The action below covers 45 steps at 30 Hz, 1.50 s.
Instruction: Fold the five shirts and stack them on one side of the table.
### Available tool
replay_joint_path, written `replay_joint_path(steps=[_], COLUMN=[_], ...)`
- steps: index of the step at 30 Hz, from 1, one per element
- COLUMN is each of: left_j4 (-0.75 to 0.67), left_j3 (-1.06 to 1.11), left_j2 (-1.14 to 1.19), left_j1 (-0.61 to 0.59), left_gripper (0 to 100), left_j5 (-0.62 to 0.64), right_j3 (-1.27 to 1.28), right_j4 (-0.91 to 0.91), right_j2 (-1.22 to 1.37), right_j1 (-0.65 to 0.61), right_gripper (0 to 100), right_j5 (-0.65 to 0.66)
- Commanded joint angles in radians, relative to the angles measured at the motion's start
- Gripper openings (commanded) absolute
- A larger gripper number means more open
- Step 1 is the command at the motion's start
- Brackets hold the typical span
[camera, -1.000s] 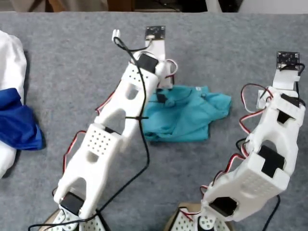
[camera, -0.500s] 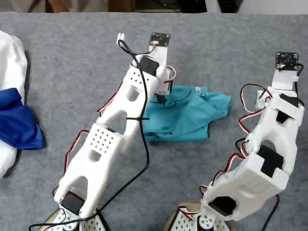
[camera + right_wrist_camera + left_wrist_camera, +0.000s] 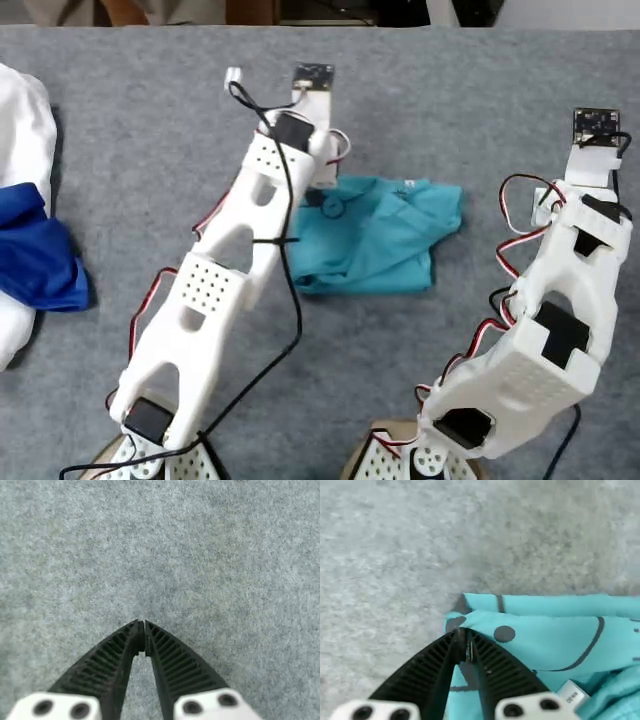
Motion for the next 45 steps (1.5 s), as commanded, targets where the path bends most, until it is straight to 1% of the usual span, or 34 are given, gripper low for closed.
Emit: replay_joint_path(steps=[1, 4, 10, 19, 20, 24, 26, 30, 35, 39, 44, 45], left_j4=[0.011, 0.014, 0.072, 0.081, 0.097, 0.163, 0.17, 0.216, 0.196, 0.18, 0.195, 0.201], left_j3=[-0.046, -0.044, -0.046, -0.055, -0.055, -0.135, -0.16, -0.224, -0.207, -0.247, -0.321, -0.336], left_j2=[-0.013, -0.012, -0.012, -0.021, -0.022, -0.024, -0.016, -0.015, 0.059, 0.125, 0.156, 0.16], left_j1=[-0.031, -0.043, -0.072, -0.055, -0.048, -0.034, -0.034, -0.028, -0.02, -0.011, -0.046, -0.055], left_gripper=[2, 2, 2, 3, 4, 16, 17, 18, 17, 17, 17, 16], left_j5=[0.008, 0.008, 0.008, 0.009, 0.006, 0.02, 0.043, 0.049, 0.051, 0.052, 0.126, 0.138], right_j3=[-0.047, -0.047, -0.047, -0.045, -0.045, -0.045, -0.045, -0.044, -0.044, -0.044, -0.044, -0.044], right_j4=[0.003, 0.003, 0.003, 0.003, 0.003, 0.003, 0.003, 0.005, 0.006, 0.006, 0.006, 0.006], right_j2=[-0.001, -0.001, -0.001, -0.001, -0.001, -0.001, -0.001, -0.001, -0.001, -0.001, -0.001, -0.001], right_j1=[-0.015, -0.015, -0.015, -0.016, -0.016, -0.016, -0.016, -0.016, -0.016, -0.016, -0.016, -0.016], right_gripper=[1.6, 1.6, 1.6, 1.6, 1.6, 1.6, 1.6, 1.6, 1.6, 1.6, 1.6, 1.6], right_j5=[0.002, 0.002, 0.002, 0.002, 0.002, 0.002, 0.002, 0.002, 0.002, 0.002, 0.002, 0.002])
